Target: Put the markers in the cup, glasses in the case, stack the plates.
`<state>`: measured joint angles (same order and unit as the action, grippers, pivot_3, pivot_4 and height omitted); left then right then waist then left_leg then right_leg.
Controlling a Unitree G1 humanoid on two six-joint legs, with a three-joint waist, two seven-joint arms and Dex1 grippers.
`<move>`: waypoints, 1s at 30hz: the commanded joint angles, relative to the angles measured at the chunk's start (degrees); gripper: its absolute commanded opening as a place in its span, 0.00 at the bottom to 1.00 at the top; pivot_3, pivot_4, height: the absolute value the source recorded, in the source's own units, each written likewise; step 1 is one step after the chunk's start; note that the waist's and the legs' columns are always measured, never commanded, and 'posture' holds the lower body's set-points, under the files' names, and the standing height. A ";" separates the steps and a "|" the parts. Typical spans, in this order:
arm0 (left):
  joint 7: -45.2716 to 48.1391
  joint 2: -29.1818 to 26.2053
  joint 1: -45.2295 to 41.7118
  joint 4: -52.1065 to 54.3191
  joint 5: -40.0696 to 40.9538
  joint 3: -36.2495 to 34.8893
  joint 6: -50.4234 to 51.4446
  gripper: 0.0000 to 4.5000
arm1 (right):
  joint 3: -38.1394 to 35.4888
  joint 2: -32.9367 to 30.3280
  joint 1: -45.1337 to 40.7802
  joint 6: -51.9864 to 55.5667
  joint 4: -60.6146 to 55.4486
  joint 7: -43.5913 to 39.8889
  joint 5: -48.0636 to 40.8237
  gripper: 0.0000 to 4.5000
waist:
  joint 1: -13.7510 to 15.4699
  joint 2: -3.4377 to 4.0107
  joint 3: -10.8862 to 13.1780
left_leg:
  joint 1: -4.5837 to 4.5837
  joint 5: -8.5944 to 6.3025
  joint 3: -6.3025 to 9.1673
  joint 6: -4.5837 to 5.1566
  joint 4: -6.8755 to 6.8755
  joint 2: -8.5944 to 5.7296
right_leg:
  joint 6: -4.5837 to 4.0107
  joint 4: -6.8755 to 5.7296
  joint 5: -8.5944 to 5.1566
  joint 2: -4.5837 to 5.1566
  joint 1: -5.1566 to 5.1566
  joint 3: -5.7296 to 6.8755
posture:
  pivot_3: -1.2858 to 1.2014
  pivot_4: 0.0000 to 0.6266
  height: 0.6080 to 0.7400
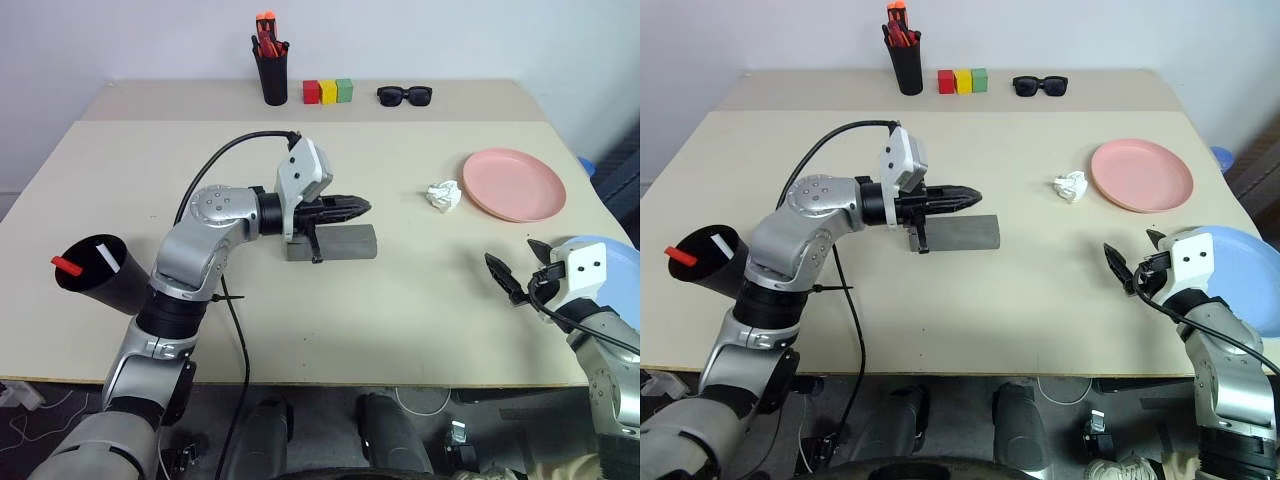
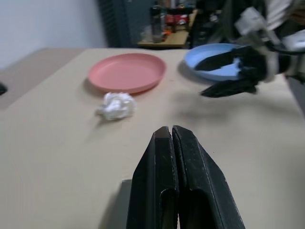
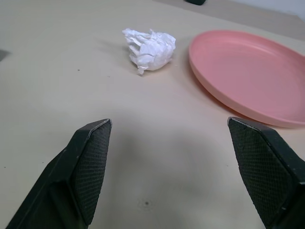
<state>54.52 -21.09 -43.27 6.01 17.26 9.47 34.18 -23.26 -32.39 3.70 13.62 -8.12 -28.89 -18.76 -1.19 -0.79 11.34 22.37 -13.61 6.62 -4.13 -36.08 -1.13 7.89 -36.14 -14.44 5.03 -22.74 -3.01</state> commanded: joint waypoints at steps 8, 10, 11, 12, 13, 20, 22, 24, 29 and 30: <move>8.43 -5.64 1.12 0.61 3.39 1.11 -2.02 0.51 | -2.64 0.59 2.46 -0.83 0.68 4.31 1.54 0.89 | 0.14 0.00 0.01 | 0.02 0.00 0.00 0.00 0.02 0.00 | -0.02 0.00 -0.01 0.00 -0.02 0.00 | 0.52 0.24 1.00; 3.49 -4.53 -0.57 -3.91 0.31 0.75 -2.71 0.72 | -2.82 0.80 2.86 -1.16 0.86 4.74 1.36 0.89 | 0.39 0.00 0.01 | 0.04 0.00 0.00 0.00 -0.05 0.00 | -0.04 0.01 -0.01 0.00 0.01 0.00 | 0.52 0.24 1.00; 1.62 -4.06 -1.27 -6.26 -1.15 0.80 -3.82 0.83 | -2.68 0.99 2.95 -1.36 0.92 4.93 1.36 0.89 | 0.46 0.00 0.01 | 0.02 0.00 0.00 0.00 -0.08 -0.01 | -0.08 0.01 -0.04 0.01 0.05 0.00 | 0.52 0.24 1.00; 0.69 -3.75 -1.69 -7.74 -1.92 0.90 -4.59 0.83 | -2.53 1.16 3.01 -1.55 1.01 5.08 1.41 0.89 | 0.41 0.00 0.01 | 0.02 0.00 0.01 0.00 -0.11 -0.01 | -0.10 0.01 -0.05 0.01 0.06 0.00 | 0.52 0.24 1.00; 0.47 -3.59 -1.94 -8.57 -2.36 1.27 -5.03 0.83 | -2.25 1.37 2.98 -1.73 1.03 5.29 1.54 0.89 | 0.35 0.00 0.01 | 0.02 0.00 0.01 0.00 -0.11 -0.01 | -0.10 0.01 -0.04 0.01 0.06 0.00 | 0.52 0.24 1.00; -0.17 -1.93 -2.70 -10.94 -4.73 3.57 -6.89 0.83 | -1.99 2.09 2.69 -1.28 -0.06 6.89 2.10 0.89 | 0.21 0.00 0.01 | 0.05 0.00 0.01 0.00 0.04 0.00 | 0.00 0.01 0.00 0.00 -0.04 0.00 | 0.52 0.24 1.00; -0.28 -1.40 -2.75 -11.74 -5.27 3.79 -7.63 0.83 | -2.16 2.11 3.11 -1.16 -0.63 7.06 1.94 0.89 | 0.23 0.00 0.01 | 0.04 0.00 0.01 0.00 0.01 0.00 | 0.00 0.01 0.00 0.00 -0.03 0.00 | 0.52 0.24 1.00; -0.65 -0.88 -3.10 -12.70 -5.78 3.92 -7.52 0.83 | -2.35 2.13 3.63 -0.93 -1.27 7.32 1.79 0.89 | 0.22 0.01 0.00 | 0.04 0.00 0.00 0.00 -0.01 -0.01 | 0.00 0.01 0.00 0.00 -0.02 0.00 | 0.52 0.24 1.00; 0.90 0.05 -3.80 -13.90 -6.45 4.76 -9.38 0.83 | -3.82 1.74 3.95 -0.54 -0.68 9.55 2.34 0.89 | 0.21 0.01 0.00 | 0.05 0.00 0.00 0.00 0.00 -0.01 | 0.00 0.01 0.00 0.00 -0.02 0.00 | 0.52 0.24 1.00; 2.13 -0.19 -3.44 -13.12 -6.27 5.12 -10.50 0.83 | -4.02 1.71 3.96 -0.51 -0.60 9.87 2.32 0.89 | 0.21 0.01 0.00 | 0.05 0.00 0.00 0.00 0.00 -0.01 | 0.00 0.02 0.00 0.00 -0.02 0.00 | 0.52 0.24 1.00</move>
<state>55.14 -21.11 -45.61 -9.05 10.79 14.43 25.96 -24.58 -30.28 7.75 13.61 -7.32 -19.98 -16.52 -0.98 -0.78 11.34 22.42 -13.61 6.62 -4.13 -36.08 -1.14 7.89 -36.13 -14.44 5.04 -22.77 -3.01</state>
